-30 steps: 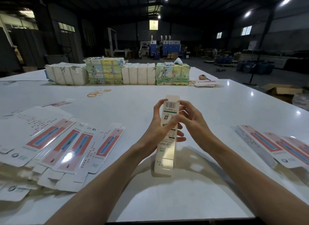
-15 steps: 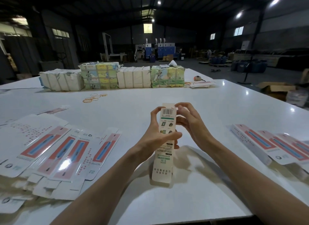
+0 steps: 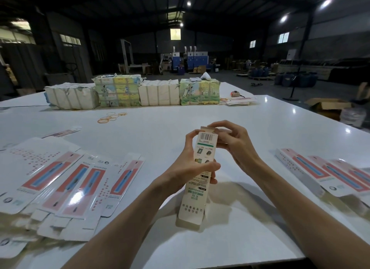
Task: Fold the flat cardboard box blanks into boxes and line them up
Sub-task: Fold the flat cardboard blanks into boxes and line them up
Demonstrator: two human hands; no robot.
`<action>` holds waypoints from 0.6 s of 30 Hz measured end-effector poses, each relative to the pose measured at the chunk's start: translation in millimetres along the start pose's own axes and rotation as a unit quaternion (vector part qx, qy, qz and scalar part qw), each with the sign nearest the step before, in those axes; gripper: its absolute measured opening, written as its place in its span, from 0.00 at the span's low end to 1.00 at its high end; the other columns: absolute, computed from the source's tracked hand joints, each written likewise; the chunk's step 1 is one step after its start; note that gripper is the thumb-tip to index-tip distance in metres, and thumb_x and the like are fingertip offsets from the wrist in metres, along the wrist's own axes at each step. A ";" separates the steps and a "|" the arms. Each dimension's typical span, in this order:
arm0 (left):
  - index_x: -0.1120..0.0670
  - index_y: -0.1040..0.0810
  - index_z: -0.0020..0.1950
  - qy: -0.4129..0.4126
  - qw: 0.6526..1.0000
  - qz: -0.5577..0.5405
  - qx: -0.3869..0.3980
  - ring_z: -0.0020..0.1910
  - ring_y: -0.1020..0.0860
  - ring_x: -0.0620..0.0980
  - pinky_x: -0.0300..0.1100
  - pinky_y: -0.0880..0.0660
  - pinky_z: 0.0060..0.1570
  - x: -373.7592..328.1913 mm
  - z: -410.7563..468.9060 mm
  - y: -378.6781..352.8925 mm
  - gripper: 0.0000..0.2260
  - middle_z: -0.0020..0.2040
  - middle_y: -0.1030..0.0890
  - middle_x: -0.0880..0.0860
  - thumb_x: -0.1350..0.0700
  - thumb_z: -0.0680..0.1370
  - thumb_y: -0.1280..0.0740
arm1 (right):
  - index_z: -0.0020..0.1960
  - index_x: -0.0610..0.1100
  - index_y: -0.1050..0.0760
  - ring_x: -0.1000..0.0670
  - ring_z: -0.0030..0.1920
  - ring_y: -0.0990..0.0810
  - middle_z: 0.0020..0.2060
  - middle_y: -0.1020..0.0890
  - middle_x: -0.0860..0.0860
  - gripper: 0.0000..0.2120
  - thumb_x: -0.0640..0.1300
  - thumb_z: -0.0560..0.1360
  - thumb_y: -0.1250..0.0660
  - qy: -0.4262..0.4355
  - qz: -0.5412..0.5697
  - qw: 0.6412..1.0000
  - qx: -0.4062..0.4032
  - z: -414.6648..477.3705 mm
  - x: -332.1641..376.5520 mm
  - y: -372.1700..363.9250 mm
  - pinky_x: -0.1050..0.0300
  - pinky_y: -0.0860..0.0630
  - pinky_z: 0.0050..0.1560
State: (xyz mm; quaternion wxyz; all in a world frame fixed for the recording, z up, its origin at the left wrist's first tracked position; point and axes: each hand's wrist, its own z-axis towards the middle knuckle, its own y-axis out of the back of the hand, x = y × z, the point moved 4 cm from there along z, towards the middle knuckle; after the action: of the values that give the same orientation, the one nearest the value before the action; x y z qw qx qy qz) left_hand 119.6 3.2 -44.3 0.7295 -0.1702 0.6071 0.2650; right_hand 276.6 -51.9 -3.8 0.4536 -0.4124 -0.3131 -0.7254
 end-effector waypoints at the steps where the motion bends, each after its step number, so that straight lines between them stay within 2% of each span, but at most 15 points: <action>1: 0.25 0.42 0.69 0.000 1.000 0.007 -0.002 0.42 0.14 0.62 0.55 0.15 0.44 -0.2 0.4 0.6 0.44 0.51 0.18 0.64 0.59 0.72 0.20 | 0.57 0.38 0.19 0.40 0.58 0.14 0.53 0.13 0.45 0.10 0.40 0.85 0.38 -0.017 0.034 0.999 0.012 -0.5 1.6 -0.3 0.45 0.14 0.50; 4: 0.26 0.43 0.70 -0.004 1.000 0.023 -0.003 0.42 0.14 0.63 0.55 0.15 0.44 -0.4 1.1 2.9 0.44 0.51 0.18 0.63 0.59 0.72 0.20 | 0.55 0.35 0.18 0.38 0.58 0.14 0.52 0.14 0.40 0.14 0.45 0.85 0.36 -0.049 0.087 0.995 0.026 -1.0 5.1 -3.5 0.44 0.15 0.50; 7: 0.27 0.45 0.71 -0.012 0.999 0.040 0.000 0.41 0.13 0.63 0.54 0.15 0.43 -0.6 1.5 4.4 0.44 0.52 0.18 0.63 0.59 0.73 0.21 | 0.55 0.37 0.16 0.39 0.57 0.14 0.52 0.13 0.42 0.09 0.41 0.82 0.31 -0.063 0.080 0.995 0.008 0.0 2.4 -5.0 0.47 0.15 0.49; 11: 0.27 0.47 0.70 -0.022 0.999 0.047 0.007 0.39 0.14 0.62 0.53 0.15 0.42 -0.4 2.4 4.2 0.46 0.47 0.16 0.60 0.61 0.73 0.20 | 0.53 0.37 0.15 0.41 0.54 0.13 0.51 0.13 0.40 0.07 0.39 0.80 0.29 -0.088 0.119 0.989 -0.010 1.8 1.7 0.3 0.50 0.15 0.47; 14: 0.26 0.49 0.72 -0.026 0.997 0.069 0.004 0.40 0.14 0.63 0.52 0.15 0.42 -1.2 2.5 4.3 0.49 0.54 0.19 0.63 0.59 0.72 0.19 | 0.49 0.40 0.13 0.42 0.54 0.13 0.50 0.13 0.40 0.05 0.39 0.79 0.28 -0.098 0.131 0.987 -0.009 1.7 1.8 1.8 0.50 0.15 0.47; 18: 0.24 0.51 0.75 -0.037 0.995 0.096 0.016 0.42 0.13 0.61 0.47 0.16 0.41 -2.9 1.6 4.3 0.51 0.58 0.22 0.60 0.58 0.73 0.19 | 0.46 0.41 0.13 0.42 0.53 0.12 0.49 0.12 0.40 0.07 0.38 0.80 0.29 -0.096 0.119 0.988 -0.004 1.3 3.4 1.7 0.50 0.15 0.46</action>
State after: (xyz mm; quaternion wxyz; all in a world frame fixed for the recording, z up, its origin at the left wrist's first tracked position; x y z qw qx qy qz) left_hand 118.0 7.0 -40.9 0.7249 -0.0897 0.5977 0.3305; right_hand 277.6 -52.9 -0.1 0.5031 -0.5164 -0.3014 -0.6240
